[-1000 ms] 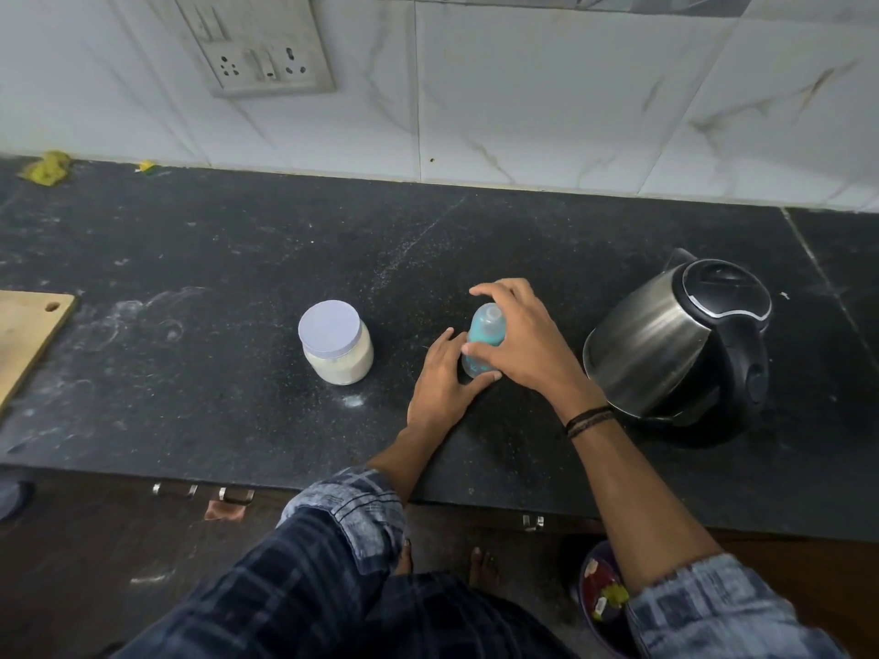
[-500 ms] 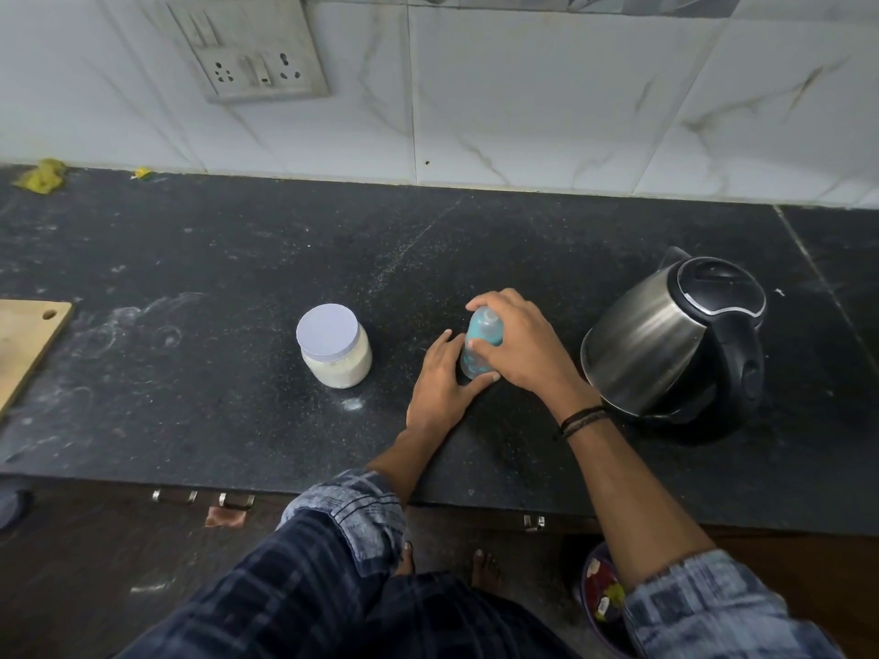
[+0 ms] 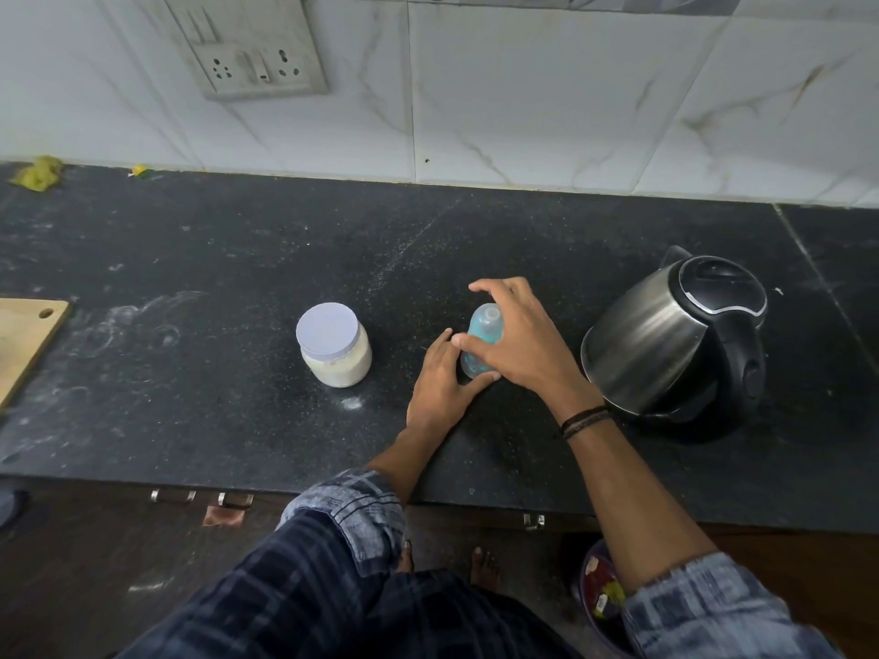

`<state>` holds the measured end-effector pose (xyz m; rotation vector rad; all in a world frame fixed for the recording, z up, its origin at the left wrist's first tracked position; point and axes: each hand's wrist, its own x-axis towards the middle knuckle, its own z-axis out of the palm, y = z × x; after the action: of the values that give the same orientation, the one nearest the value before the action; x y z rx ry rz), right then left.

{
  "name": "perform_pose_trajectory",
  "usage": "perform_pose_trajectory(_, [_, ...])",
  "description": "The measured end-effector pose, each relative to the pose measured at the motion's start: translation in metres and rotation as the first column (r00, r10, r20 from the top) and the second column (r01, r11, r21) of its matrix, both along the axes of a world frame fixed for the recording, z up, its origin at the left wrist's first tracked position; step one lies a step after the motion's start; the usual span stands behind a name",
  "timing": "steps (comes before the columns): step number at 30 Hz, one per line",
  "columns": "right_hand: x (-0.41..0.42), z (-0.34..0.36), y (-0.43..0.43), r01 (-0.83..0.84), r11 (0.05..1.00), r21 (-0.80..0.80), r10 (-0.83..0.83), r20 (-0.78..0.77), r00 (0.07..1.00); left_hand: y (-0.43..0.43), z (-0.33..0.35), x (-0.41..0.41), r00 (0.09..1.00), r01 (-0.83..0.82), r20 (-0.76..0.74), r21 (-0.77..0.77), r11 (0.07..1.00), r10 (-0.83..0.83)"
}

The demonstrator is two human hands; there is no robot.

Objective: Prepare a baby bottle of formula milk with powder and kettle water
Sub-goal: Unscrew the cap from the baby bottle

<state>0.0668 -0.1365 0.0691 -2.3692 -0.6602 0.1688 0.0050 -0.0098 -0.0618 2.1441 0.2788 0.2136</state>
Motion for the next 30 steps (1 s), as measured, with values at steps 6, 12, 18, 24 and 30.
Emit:
perform_pose_trajectory(6, [-0.0016, 0.0005, -0.0010, -0.047, 0.999, -0.026, 0.048, 0.018, 0.999, 0.0013, 0.0017, 0.0010, 1.000, 0.025, -0.002, -0.010, 1.000, -0.025])
perform_pose_trajectory(12, [-0.0017, 0.0004, -0.0003, -0.019, 0.998, -0.062, 0.021, 0.026, 0.999, 0.0015, 0.0017, 0.0004, 1.000, 0.021, -0.013, -0.005, 1.000, -0.021])
perform_pose_trajectory(18, [-0.0014, 0.0001, 0.0001, -0.024, 1.000, -0.006, 0.024, -0.003, 1.000, 0.0004, 0.0001, 0.0003, 1.000, -0.001, 0.015, 0.002, 1.000, 0.001])
perform_pose_trajectory(24, [0.0020, -0.0024, -0.0017, -0.014, 0.999, -0.029, 0.014, -0.017, 1.000, 0.0006, -0.0001, 0.0008, 1.000, 0.002, 0.005, 0.024, 1.000, -0.002])
perform_pose_trajectory(30, [0.0042, -0.0006, -0.0030, -0.001, 0.999, -0.047, 0.000, -0.030, 1.000, 0.0016, -0.0013, 0.0015, 1.000, 0.006, -0.004, 0.034, 0.999, -0.006])
